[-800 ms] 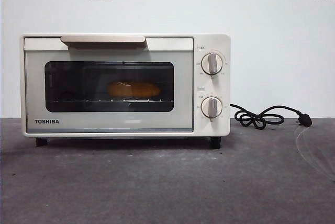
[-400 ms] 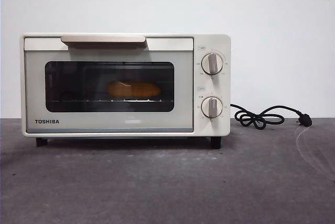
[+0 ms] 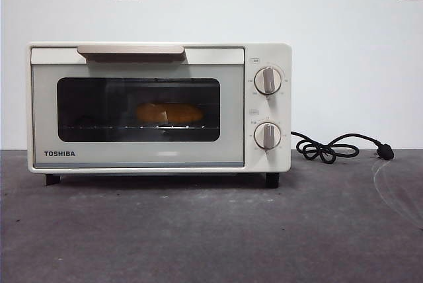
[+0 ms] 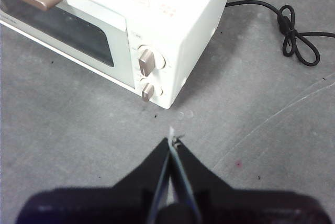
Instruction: Take the corn from the table,put the corn in the oven
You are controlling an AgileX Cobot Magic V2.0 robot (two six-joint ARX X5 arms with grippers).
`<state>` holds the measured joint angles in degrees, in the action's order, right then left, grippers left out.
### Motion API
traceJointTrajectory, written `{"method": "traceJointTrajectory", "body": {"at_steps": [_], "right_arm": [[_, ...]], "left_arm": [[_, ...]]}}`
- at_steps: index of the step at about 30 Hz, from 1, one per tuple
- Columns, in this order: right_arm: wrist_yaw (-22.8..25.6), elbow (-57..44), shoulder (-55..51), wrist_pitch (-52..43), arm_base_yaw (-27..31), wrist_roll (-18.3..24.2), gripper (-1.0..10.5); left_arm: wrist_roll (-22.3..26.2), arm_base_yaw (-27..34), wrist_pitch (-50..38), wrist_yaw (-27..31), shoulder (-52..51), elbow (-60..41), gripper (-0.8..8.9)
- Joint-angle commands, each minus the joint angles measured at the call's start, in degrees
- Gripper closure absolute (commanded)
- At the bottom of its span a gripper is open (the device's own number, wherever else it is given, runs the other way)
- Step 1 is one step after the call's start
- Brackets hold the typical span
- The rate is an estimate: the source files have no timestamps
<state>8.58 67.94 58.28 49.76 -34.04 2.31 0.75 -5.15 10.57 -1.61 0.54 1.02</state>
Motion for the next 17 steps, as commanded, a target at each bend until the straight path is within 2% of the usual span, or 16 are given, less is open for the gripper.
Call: {"method": "traceJointTrajectory", "body": {"at_steps": [1, 17], "right_arm": [[0.1, 0.2, 0.1, -0.1, 0.0, -0.6, 9.5], [0.0, 0.2, 0.1, 0.0, 0.0, -0.6, 9.5]], "left_arm": [[1.2, 0.0, -0.4, 0.2, -0.2, -0.4, 8.16], [1.3, -0.1, -1.0, 0.1, 3.1, -0.4, 8.16]]}}
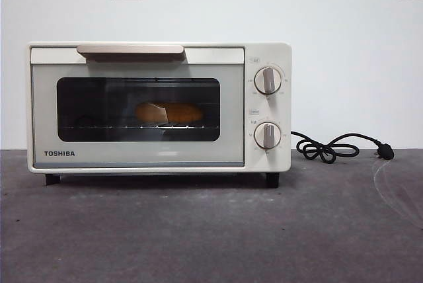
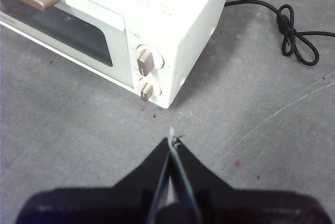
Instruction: Take the corn from the table,put the corn in the oven
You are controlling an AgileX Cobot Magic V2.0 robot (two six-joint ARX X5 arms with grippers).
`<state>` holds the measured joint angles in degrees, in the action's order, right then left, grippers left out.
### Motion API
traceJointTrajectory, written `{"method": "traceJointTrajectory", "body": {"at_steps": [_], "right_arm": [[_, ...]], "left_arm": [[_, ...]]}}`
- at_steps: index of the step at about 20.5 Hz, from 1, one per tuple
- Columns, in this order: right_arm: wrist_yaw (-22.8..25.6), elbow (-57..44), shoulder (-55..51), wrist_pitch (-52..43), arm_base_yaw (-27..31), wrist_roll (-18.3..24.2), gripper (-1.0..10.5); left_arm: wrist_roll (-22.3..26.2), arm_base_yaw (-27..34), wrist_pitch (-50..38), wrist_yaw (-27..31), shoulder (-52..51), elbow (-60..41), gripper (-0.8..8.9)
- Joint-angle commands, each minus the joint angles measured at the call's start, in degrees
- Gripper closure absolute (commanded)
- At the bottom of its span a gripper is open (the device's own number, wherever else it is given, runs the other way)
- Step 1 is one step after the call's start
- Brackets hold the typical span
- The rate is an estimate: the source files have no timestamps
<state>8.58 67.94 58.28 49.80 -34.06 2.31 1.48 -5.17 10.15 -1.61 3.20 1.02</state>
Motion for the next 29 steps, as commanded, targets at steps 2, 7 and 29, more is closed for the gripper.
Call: {"method": "traceJointTrajectory", "body": {"at_steps": [2, 7, 29], "right_arm": [[0.0, 0.2, 0.1, -0.1, 0.0, -0.6, 9.5], [0.0, 0.2, 0.1, -0.1, 0.0, -0.6, 9.5], [-16.5, -47.8, -31.6, -53.4, 37.0, -2.2, 9.5]], "left_arm": [[0.5, -0.1, -0.5, 0.1, 1.0, -0.4, 8.16], [0.5, -0.1, -0.5, 0.1, 2.3, -0.4, 8.16], [0.5, -0.1, -1.1, 0.1, 8.7, -0.4, 8.16]]}}
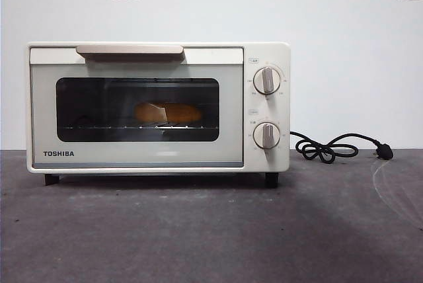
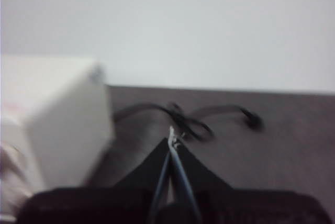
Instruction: Take the corn from the table,put the corn in the oven
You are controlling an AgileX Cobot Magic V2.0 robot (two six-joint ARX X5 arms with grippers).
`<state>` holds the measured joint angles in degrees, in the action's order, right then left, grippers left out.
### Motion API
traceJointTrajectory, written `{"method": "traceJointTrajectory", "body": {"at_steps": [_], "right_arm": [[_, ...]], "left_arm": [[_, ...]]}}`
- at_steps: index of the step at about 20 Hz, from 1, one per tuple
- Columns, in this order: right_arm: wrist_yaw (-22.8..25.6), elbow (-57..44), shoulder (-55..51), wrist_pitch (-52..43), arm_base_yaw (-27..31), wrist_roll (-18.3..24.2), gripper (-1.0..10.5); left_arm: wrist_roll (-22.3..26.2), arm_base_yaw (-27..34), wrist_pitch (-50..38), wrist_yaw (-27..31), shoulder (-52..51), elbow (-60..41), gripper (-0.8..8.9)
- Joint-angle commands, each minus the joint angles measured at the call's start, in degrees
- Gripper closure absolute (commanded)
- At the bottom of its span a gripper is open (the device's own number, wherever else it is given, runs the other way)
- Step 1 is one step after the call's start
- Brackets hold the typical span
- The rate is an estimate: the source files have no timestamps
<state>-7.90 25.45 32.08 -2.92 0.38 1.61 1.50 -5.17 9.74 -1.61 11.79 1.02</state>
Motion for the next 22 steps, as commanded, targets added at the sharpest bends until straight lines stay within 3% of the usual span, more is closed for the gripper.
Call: {"method": "traceJointTrajectory", "body": {"at_steps": [1, 5, 10, 14, 22], "right_arm": [[0.0, -8.8, -9.2, -0.7, 3.8, -1.7, 9.5], [0.0, -18.8, -23.3, 0.3, 3.8, -1.6, 9.5], [1.7, -23.6, -31.6, 8.2, 1.1, -1.8, 9.5], [2.6, -24.6, -31.6, 13.4, 0.3, -3.3, 9.5], [3.9, -24.6, -31.6, 13.3, 0.3, -4.0, 9.5]], "left_arm": [[0.5, -0.1, -0.7, 0.1, 0.1, -0.4, 8.16], [0.5, -0.1, -0.8, 0.1, 0.2, -0.4, 8.16], [0.5, -0.1, -0.8, 0.1, 0.2, -0.4, 8.16], [0.5, -0.1, -0.8, 0.1, 0.2, -0.4, 8.16], [0.5, -0.1, -0.8, 0.1, 0.3, -0.4, 8.16]]}}
